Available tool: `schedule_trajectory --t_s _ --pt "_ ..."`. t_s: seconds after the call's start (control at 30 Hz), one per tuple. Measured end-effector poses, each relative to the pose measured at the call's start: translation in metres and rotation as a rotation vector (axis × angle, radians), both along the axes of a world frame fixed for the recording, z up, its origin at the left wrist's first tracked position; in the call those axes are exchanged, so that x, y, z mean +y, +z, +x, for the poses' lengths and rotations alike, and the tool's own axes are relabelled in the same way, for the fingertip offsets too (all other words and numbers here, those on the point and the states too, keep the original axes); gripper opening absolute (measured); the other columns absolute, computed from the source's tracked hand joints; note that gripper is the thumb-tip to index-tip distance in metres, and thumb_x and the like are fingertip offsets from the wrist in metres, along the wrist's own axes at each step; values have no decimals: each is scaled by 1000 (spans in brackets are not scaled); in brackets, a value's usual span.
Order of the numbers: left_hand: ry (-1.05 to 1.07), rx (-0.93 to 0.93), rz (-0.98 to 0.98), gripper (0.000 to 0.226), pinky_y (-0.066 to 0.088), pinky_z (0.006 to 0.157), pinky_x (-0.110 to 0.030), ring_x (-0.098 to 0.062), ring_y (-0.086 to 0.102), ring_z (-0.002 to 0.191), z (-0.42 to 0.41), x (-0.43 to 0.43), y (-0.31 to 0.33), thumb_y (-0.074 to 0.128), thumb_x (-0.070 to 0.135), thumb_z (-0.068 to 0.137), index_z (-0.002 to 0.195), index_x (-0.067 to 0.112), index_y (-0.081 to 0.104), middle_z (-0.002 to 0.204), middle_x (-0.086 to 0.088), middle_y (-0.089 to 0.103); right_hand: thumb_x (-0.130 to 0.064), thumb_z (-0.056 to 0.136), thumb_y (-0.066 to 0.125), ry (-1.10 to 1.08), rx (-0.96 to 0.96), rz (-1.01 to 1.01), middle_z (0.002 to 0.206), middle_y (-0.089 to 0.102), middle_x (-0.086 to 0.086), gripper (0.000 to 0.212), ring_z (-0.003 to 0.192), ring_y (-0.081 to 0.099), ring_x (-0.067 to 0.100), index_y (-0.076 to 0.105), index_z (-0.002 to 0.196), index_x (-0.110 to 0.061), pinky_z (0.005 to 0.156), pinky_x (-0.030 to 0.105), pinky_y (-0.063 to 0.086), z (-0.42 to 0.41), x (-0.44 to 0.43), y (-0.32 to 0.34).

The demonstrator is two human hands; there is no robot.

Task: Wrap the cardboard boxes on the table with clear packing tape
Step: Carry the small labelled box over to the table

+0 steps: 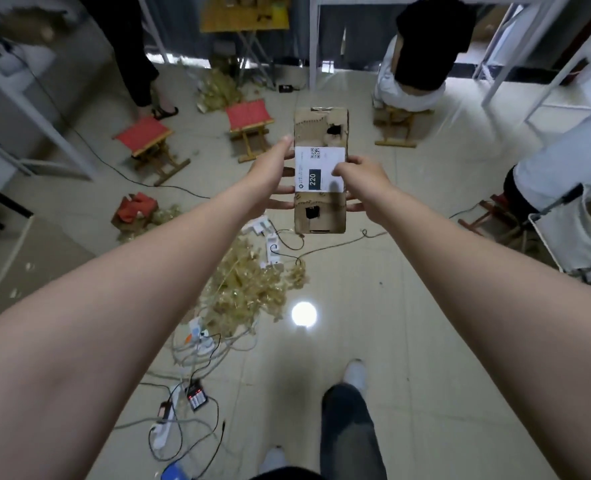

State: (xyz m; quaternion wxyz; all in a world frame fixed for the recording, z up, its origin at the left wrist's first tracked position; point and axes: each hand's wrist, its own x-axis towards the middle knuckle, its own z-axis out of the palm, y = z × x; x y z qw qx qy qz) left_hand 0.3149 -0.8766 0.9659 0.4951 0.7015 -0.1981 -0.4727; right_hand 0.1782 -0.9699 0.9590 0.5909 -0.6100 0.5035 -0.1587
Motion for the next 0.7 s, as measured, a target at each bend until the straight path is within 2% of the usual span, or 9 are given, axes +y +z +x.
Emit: schedule_trajectory --t_s 0.13,0.23,0.37,0.43,0.5,0.63,0.7 --pt "54 -35 -11 52 60 88 -47 -25 71 105 27 -93 2 33 63 105 124 30 68 115 1 74 -13 97 52 64 -18 -24 87 55 -3 23 74 51 18 60 114 -25 63 30 50 34 -105 2" --pt "132 -59 -12 52 60 85 -45 -23 71 104 48 -165 2 32 63 105 126 31 67 116 -1 74 -14 96 52 137 -4 -37 87 56 -3 18 75 50 19 62 102 -28 62 31 49 65 -185 4" --pt "233 -76 6 43 60 83 -42 -20 71 99 76 -240 18 34 58 107 109 33 69 106 4 74 -14 96 52 218 19 0 78 54 -2 16 62 48 19 60 90 -26 54 23 49 105 -271 19" --pt "264 -71 4 43 61 81 -41 -21 71 94 92 -266 29 33 57 108 106 32 69 102 5 74 -13 97 52 250 13 12 75 55 -2 16 57 48 18 59 90 -25 54 22 49 124 -304 27" --pt "287 -81 -6 45 62 75 -38 -21 69 90 109 -292 42 33 56 108 115 29 69 101 4 72 -12 97 51 283 -8 18 74 55 -1 16 57 50 19 60 91 -24 55 22 50 144 -334 37" --pt "333 -113 -23 45 60 81 -38 -18 66 81 148 -348 63 31 56 109 109 29 67 95 3 69 -11 96 50 327 -39 -3 78 58 -1 18 62 54 21 63 100 -23 56 24 53 185 -390 53" --pt "348 -130 -29 46 60 82 -39 -18 66 81 171 -376 68 32 56 109 113 28 68 95 3 70 -10 97 50 321 -64 -17 80 59 -2 18 66 57 22 61 96 -25 56 25 54 207 -417 60"
